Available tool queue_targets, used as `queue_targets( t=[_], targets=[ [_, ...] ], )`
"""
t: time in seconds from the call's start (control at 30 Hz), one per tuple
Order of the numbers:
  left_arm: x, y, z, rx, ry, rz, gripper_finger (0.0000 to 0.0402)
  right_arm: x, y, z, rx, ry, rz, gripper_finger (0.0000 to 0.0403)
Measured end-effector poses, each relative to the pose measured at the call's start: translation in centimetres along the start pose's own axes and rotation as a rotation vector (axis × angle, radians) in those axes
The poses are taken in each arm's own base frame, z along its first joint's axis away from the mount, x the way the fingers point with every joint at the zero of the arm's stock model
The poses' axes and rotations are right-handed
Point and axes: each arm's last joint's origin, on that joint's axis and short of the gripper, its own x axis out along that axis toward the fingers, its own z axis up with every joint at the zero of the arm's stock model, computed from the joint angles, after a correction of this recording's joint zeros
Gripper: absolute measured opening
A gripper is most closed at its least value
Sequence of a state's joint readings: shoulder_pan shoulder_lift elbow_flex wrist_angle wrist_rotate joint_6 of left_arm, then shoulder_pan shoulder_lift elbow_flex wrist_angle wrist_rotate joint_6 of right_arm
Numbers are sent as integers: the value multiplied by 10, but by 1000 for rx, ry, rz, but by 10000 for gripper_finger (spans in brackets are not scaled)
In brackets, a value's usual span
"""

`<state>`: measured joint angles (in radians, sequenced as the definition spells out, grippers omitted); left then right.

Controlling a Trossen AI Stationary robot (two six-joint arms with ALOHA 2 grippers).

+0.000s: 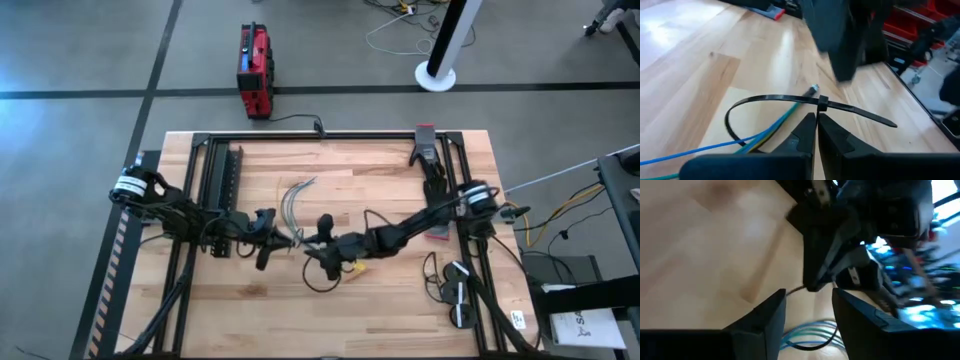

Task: Ziptie cables
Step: Wrap the cable wires using a black zip tie

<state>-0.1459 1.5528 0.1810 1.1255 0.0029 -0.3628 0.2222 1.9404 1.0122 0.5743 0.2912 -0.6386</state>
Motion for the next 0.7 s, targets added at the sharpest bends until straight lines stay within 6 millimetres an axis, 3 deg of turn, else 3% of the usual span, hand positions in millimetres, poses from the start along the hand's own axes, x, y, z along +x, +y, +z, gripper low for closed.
queue_targets(
  t=[0.23, 0.7],
  targets=[
    [4, -3, 5, 73, -17, -23, 0, -16, -32, 11, 37, -138, 168, 142],
    [18, -6, 11, 138, 48, -31, 0, 9, -26, -9, -50, -120, 249, 110]
  ],
)
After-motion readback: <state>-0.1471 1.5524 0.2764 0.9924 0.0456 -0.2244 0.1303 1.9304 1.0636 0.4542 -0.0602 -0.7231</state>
